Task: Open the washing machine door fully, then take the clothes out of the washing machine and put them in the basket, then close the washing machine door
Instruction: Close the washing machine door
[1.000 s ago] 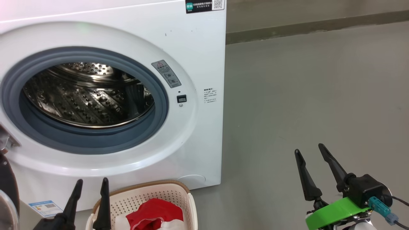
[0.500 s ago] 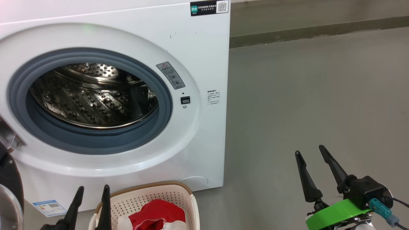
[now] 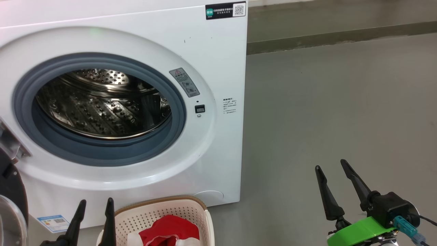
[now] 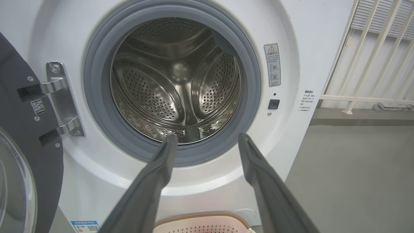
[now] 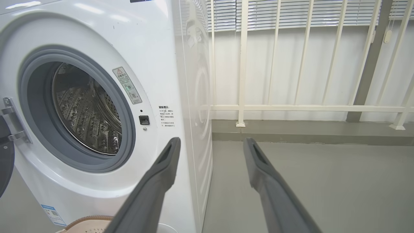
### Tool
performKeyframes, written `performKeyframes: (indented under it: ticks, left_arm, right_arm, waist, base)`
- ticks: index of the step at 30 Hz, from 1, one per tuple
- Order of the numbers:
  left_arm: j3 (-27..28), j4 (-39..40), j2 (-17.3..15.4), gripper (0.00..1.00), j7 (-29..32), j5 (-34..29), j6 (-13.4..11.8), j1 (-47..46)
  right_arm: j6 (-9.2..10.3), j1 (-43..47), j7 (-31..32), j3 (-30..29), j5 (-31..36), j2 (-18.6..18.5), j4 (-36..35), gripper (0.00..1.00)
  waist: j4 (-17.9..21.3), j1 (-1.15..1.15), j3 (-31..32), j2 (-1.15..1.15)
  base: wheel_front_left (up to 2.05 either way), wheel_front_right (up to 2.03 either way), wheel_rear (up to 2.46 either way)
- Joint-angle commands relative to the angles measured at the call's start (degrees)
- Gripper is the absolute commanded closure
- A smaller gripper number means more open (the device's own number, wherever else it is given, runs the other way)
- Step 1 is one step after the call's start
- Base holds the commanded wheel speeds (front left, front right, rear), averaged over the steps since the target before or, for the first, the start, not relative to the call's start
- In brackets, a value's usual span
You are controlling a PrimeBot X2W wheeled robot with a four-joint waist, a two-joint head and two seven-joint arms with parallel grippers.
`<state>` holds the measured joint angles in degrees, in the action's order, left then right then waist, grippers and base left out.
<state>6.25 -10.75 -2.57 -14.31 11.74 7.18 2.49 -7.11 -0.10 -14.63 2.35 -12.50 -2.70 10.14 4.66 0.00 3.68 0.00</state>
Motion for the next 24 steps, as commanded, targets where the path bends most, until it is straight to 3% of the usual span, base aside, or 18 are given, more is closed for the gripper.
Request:
performKeyframes:
  ticks: [1, 16, 24]
  left_arm:
    - [2.1, 1.5, -0.4, 0.00, -0.7, 0.4, 0.3, -0.7]
    - [0.8, 2.9, -0.3, 0.00, -0.7, -0.1, 0.3, -0.1]
    - [1.3, 2.9, -0.3, 0.00, -0.7, 0.0, 0.3, -0.5]
  right_arm:
    - [-0.37, -1.2, -0.4, 1.0, 0.8, -0.2, -1.4, 0.00]
    - [-0.37, -1.1, -0.4, 1.3, 0.6, -0.2, -1.2, 0.00]
    - [-0.37, -1.0, -0.4, 0.9, 0.7, -0.2, -1.3, 0.00]
  waist:
    - [-0.1, 0.00, 0.0, 0.00]
    - [0.0, 0.00, 0.1, 0.00]
    - [-0.1, 0.00, -0.1, 0.00]
  base:
    - [0.00, 0.00, 0.00]
    - [-0.02, 0.02, 0.00]
    - [-0.83, 0.83, 0.00]
